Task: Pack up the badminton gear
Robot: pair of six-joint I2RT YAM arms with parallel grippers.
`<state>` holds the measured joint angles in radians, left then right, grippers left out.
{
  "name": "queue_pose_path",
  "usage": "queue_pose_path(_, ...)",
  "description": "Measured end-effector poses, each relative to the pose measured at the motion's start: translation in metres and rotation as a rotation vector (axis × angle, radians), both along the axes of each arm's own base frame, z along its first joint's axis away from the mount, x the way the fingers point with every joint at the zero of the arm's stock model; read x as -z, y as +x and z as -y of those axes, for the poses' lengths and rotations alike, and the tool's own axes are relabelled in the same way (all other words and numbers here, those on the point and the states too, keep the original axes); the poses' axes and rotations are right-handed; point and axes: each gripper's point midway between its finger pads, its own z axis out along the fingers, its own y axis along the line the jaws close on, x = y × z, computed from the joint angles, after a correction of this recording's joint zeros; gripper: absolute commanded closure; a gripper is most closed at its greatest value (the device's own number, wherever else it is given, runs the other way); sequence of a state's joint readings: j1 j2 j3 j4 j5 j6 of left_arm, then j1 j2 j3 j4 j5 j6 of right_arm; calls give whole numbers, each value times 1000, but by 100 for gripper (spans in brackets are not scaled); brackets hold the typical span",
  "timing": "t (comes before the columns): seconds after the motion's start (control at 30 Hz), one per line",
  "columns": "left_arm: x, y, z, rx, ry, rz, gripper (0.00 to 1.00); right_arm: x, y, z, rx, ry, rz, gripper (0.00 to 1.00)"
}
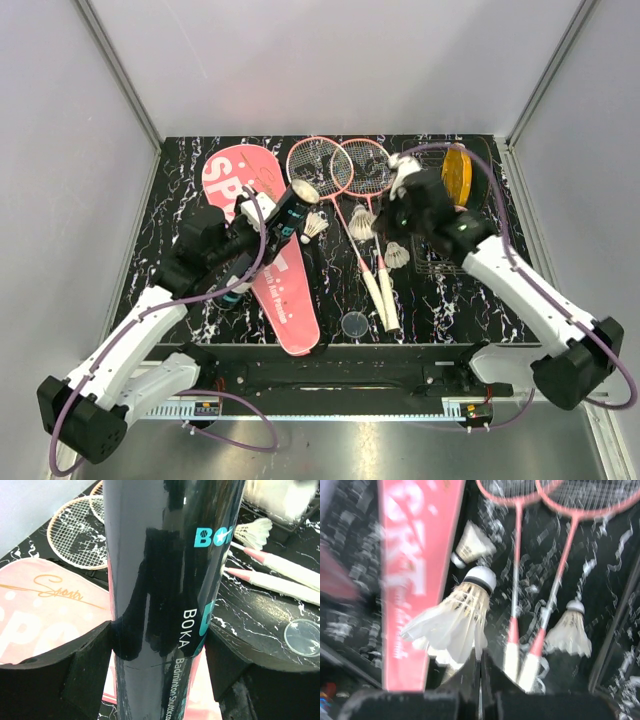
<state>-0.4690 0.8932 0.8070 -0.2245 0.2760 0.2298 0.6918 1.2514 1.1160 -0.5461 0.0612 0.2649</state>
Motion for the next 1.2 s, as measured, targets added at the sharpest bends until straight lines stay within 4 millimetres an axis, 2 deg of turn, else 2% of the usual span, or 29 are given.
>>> queue_pose_path(0.07,5,-1,2,18,14,-9,100,-50,10,9,-3,120,-3,100)
queue_pose_path(0.17,10,-4,5,53,29,-9,100,-111,-1,-5,-111,232,2,100)
queue_pose_path(0.27,19,-11,8,99,47,3,100,-150,-22,-18,-232,313,-17,100)
queue_pose_path(0.33,27,-18,9,136,62,8,100,-163,-37,-26,-316,358,-62,100)
queue_pose_path(0.43,33,-28,11,186,73,26,100,-162,-51,-35,-402,380,-156,100)
queue_pose_path(0.6,30,-41,15,261,68,76,100,-125,-55,-44,-446,350,-350,100)
queue_pose_path(0.67,27,-44,16,280,64,97,100,-117,-58,-44,-451,340,-389,100)
queue_pose_path(0.97,19,-54,23,351,46,133,100,-112,-66,-42,-476,338,-423,100)
queue_pose_path(1.07,18,-57,25,370,40,136,100,-110,-62,-45,-473,340,-428,96)
queue_pose_path(1.2,16,-59,26,381,34,139,100,-99,-52,-50,-456,334,-457,79)
